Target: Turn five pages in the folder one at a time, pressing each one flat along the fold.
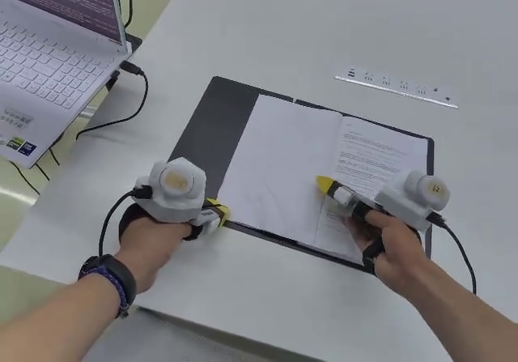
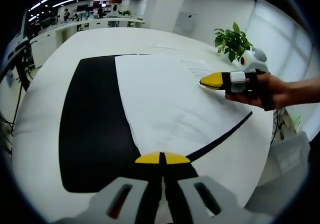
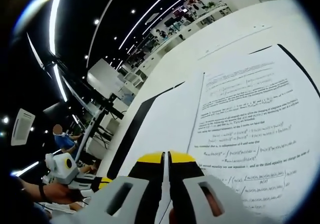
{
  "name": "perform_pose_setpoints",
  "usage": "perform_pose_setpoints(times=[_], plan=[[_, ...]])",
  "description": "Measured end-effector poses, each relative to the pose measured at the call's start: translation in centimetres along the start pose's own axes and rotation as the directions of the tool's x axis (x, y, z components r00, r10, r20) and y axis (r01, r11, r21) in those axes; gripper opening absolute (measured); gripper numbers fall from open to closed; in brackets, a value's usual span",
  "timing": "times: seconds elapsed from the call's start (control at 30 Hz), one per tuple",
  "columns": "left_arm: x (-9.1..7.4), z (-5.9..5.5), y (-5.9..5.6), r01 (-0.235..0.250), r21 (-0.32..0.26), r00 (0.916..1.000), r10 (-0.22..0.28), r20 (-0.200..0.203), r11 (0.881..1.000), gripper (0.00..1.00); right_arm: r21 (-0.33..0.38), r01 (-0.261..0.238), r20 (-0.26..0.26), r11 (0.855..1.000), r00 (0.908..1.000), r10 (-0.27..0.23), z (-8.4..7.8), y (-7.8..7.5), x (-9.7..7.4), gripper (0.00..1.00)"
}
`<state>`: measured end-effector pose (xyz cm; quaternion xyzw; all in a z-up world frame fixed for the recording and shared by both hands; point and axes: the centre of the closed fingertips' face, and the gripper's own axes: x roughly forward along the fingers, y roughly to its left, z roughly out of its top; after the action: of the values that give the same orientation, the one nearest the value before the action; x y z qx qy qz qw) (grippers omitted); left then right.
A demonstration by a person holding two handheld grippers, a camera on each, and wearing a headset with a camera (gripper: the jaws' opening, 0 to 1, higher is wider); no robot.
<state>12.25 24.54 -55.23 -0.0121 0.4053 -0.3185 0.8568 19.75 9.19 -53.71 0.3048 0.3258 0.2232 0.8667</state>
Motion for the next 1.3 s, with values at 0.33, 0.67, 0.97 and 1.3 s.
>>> perform_pose_setpoints(times=[0.33, 0.67, 0.97, 1.3], plan=[[0.2, -0.1, 0.2, 0.01, -0.011, 1.0, -0.01, -0.001, 1.0, 0.0, 0.02, 0.004, 0.055, 1.0, 0.9985, -0.005, 0.8, -1.1, 1.0, 0.0], [0.4, -0.2, 0.6, 0.013, -0.017, 0.9999, -0.013, -0.007, 1.0, 0.0, 0.026, -0.001, 0.087, 1.0, 0.9962, -0.001, 2.1, -1.1, 1.9, 0.0], [0.5, -0.3, 0.7, 0.009, -0.007, 0.9999, -0.009, -0.011, 1.0, 0.0, 0.094, 0.02, 0.163, 0.995, 0.986, -0.035, 4.3, -2.3, 3.4, 0.0], [0.6, -0.2, 0.7, 0.0, -0.008, 0.9999, 0.0, -0.013, 1.0, 0.0, 0.123, 0.021, 0.205, 0.992, 0.9776, -0.046, 5.5, -2.1, 4.1, 0.0]])
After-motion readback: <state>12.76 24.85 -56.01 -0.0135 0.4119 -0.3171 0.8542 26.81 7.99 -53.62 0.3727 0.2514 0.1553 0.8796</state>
